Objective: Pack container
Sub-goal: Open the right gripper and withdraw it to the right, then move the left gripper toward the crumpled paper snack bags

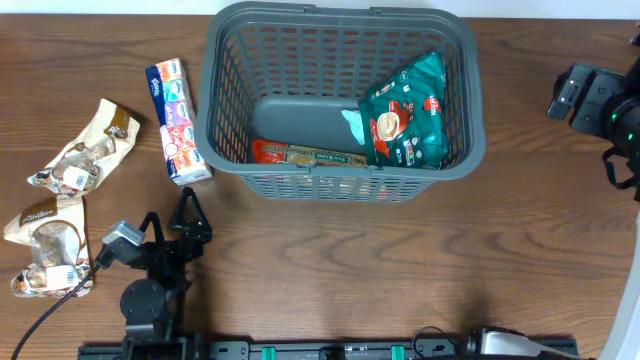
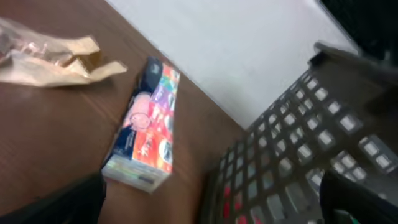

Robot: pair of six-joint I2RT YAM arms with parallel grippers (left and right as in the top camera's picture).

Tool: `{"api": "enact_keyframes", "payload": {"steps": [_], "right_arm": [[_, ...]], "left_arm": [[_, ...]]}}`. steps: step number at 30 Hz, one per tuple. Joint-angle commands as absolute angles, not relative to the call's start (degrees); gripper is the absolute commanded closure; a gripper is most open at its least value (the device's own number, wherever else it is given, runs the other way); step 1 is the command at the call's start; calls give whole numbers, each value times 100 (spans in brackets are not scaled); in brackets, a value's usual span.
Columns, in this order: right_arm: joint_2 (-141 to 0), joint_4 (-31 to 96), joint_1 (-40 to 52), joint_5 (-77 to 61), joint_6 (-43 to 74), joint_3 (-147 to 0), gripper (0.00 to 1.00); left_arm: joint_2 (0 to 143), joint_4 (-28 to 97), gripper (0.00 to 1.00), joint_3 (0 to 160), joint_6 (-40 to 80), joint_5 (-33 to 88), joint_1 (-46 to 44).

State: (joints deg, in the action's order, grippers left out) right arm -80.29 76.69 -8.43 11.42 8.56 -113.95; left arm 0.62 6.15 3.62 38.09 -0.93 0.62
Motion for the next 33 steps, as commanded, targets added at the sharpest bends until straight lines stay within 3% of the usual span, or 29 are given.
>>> {"api": "enact_keyframes", "payload": {"steps": [1,6,11,18,33], "right_arm": [[-8036,7677,-875,1221,915,-11463,1],[-8036,7677,-875,1221,915,-11463,1],[-8036,7677,-875,1221,915,-11463,1],[-8036,7677,-875,1221,915,-11463,1],[-8036,7677,-875,1221,915,-11463,1]], "left_arm": [[145,1302,1,1188,3212,-211,47],[972,2904,1,3013,2263,-1313,47],[2250,4469,1,4777,2163,-2130,47],[4351,6104,1,6681,2058,-2027,47],[6217,4971,1,6952,2080,-1564,47]]}}
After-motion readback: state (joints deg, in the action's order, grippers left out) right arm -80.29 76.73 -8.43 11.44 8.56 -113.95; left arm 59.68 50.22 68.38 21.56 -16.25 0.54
